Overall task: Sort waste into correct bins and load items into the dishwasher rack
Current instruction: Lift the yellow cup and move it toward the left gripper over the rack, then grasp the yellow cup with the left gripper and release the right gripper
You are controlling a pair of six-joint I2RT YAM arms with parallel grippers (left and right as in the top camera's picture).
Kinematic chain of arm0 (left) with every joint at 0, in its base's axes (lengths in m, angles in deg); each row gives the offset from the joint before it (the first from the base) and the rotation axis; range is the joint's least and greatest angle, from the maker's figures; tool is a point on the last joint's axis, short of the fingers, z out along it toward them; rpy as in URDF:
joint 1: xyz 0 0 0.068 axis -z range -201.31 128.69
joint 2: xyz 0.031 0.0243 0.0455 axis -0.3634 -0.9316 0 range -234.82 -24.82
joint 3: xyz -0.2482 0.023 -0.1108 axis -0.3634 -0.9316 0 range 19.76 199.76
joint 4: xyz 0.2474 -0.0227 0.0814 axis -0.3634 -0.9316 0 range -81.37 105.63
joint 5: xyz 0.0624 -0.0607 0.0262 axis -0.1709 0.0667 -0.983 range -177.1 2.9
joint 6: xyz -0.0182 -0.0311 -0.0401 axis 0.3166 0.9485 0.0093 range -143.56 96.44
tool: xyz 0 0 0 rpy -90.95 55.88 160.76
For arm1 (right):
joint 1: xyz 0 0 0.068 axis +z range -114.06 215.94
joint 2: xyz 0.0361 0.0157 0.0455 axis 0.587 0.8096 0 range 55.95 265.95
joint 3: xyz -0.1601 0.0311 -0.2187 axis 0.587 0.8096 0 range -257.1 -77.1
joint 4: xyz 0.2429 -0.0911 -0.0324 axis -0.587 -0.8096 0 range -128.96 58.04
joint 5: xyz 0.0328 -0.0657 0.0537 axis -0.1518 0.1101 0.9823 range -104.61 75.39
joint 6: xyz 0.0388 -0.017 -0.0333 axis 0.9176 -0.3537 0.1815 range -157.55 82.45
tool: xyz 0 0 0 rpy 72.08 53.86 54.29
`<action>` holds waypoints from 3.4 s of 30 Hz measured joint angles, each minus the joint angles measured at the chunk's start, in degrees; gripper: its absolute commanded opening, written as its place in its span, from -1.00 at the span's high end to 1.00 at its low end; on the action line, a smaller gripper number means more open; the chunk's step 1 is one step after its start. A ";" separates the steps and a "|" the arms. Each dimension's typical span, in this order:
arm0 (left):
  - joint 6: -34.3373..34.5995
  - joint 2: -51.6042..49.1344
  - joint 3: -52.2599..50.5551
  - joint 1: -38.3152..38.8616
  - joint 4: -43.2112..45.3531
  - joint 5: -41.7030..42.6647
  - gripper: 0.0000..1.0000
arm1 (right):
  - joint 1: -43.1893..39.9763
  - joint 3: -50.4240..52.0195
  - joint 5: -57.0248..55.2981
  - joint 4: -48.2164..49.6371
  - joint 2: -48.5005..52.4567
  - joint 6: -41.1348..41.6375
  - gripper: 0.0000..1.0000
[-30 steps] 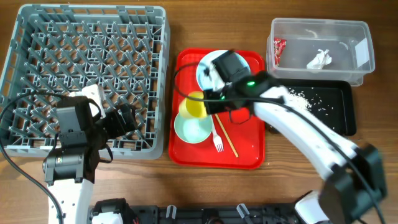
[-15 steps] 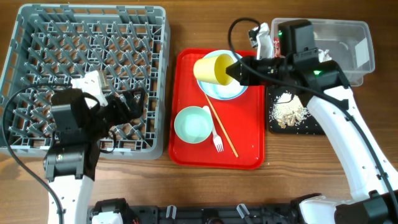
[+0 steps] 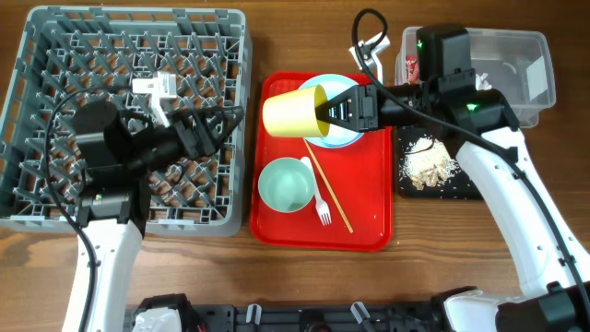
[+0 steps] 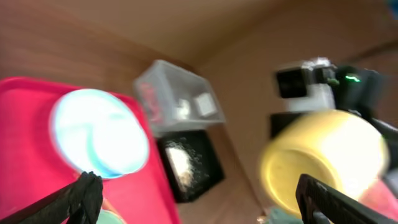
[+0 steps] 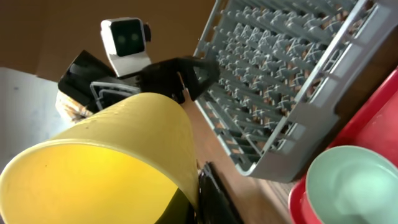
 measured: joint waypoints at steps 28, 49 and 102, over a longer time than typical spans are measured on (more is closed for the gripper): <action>12.79 -0.15 0.02 7.39 22.27 14.34 -0.88 | 2.64 0.00 1.92 1.38 0.02 7.72 0.91; 13.66 -1.92 0.04 8.28 25.44 14.29 -0.68 | 4.20 0.00 6.99 7.54 0.48 13.00 0.91; 18.34 -2.36 0.04 9.99 33.66 14.49 -0.04 | 5.27 0.00 7.54 7.50 1.75 13.00 0.52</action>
